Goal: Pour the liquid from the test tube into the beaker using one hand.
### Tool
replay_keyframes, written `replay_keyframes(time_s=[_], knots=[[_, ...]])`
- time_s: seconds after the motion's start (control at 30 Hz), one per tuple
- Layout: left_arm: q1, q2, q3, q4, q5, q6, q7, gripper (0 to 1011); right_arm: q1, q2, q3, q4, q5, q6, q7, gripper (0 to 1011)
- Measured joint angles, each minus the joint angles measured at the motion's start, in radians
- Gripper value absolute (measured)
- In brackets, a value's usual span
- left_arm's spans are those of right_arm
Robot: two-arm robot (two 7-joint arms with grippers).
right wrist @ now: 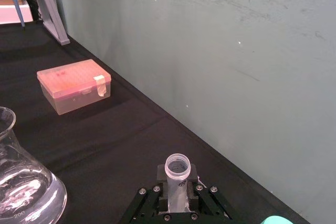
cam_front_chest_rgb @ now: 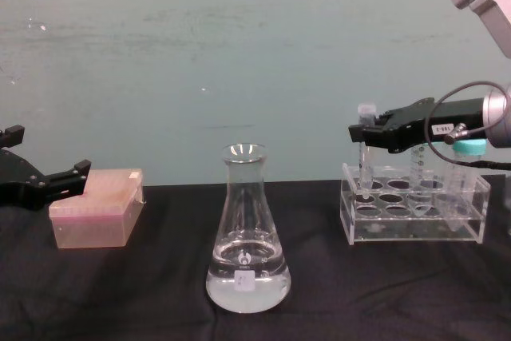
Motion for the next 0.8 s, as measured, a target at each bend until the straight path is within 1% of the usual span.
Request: replay_keyframes(time_s=[0.3, 0.8], knots=[[0.000, 0.000, 0.000, 0.000, 0.000, 0.000, 0.000, 1000, 0.001, 0.003, -0.011, 0.015, 0.004, -0.007, 0.001, 199], [0.000, 0.000, 0.000, 0.000, 0.000, 0.000, 0.000, 1000, -0.005, 0.010, -0.021, 0.017, 0.000, -0.014, -0.002, 199]])
